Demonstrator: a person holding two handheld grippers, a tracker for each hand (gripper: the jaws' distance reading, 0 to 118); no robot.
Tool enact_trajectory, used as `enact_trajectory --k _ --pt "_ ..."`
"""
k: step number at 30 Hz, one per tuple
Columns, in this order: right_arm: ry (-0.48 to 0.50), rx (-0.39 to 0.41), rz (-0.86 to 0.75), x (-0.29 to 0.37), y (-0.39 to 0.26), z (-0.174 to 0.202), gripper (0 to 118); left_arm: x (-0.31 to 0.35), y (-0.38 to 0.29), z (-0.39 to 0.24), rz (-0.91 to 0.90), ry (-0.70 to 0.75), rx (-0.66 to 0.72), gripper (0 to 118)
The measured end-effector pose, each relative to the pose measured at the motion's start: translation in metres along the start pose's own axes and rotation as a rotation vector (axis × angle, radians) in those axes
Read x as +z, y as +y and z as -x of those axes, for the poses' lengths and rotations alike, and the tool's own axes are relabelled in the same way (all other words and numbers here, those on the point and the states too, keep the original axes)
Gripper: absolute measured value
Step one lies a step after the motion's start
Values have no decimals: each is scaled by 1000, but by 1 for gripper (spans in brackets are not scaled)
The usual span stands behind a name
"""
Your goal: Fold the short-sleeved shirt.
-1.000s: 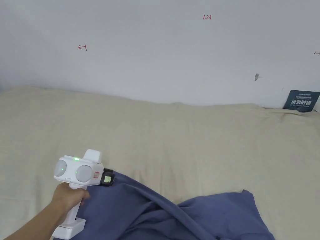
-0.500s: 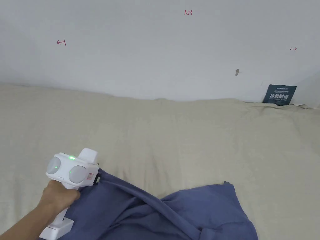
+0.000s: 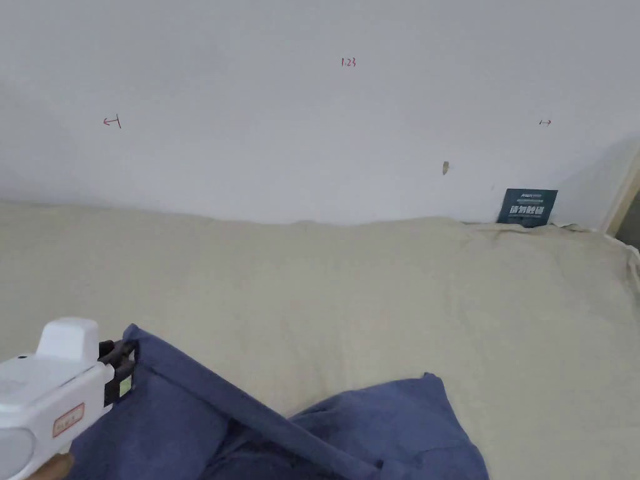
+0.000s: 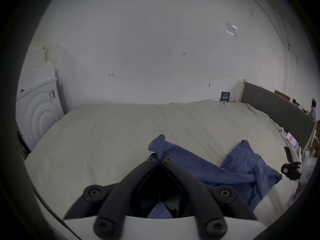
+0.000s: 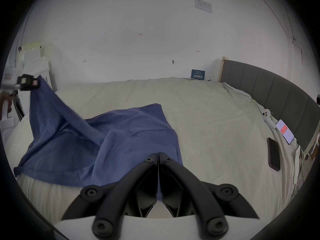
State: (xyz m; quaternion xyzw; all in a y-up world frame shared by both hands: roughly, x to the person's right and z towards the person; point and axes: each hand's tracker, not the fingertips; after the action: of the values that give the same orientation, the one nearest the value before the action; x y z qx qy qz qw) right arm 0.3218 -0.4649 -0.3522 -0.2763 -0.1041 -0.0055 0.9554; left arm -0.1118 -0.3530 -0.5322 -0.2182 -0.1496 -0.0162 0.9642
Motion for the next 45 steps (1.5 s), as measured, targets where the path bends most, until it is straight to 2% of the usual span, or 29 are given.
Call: enact_trajectory --k 2,4,5,8,10,12,14,17,18,19,20,22,23,24,25,30,35,45 --pt "-1 -5 6 -18 13 -9 6 20 -10 -3 -3 -2 -14 0" --pt "5 -4 23 -41 30 -17 33 30 -23 -4 -10 0 -25 0" --pt "12 2 29 -54 39 -20 43 34 -30 -5 -10 9 -26 0" --pt "51 40 87 -100 66 -26 46 42 -44 -7 6 17 4 0" --pt "56 71 134 -130 80 -25 58 44 -49 -6 11 20 32 0" --pt "65 74 197 -157 88 -25 63 45 -53 -2 12 25 63 0" --pt "86 63 285 -183 89 -25 63 44 -55 -2 15 30 66 0" --pt "45 57 458 -207 79 -27 63 40 -62 9 24 35 73 0" --pt "52 47 456 -207 74 -28 63 39 -62 10 26 35 77 0" --pt "75 1 412 -205 74 -32 62 37 -63 11 30 30 71 0" --pt "63 -19 424 -205 78 -34 56 39 -63 9 33 32 61 0" --pt "78 -55 437 -200 80 -34 52 41 -64 7 37 35 56 0" --pt "123 -70 431 -199 80 -34 43 40 -64 7 39 32 55 0" --pt "126 -57 427 -199 80 -32 22 44 -62 1 38 34 53 0" --pt "143 -42 420 -200 80 -31 12 44 -62 -1 40 35 55 0" --pt "130 -33 328 -179 92 -32 10 45 -60 -2 39 35 58 0" --pt "200 -69 194 -138 123 -40 10 53 -42 11 4 52 57 0" --pt "263 -40 -53 -44 201 -35 9 101 34 44 -129 102 48 0"
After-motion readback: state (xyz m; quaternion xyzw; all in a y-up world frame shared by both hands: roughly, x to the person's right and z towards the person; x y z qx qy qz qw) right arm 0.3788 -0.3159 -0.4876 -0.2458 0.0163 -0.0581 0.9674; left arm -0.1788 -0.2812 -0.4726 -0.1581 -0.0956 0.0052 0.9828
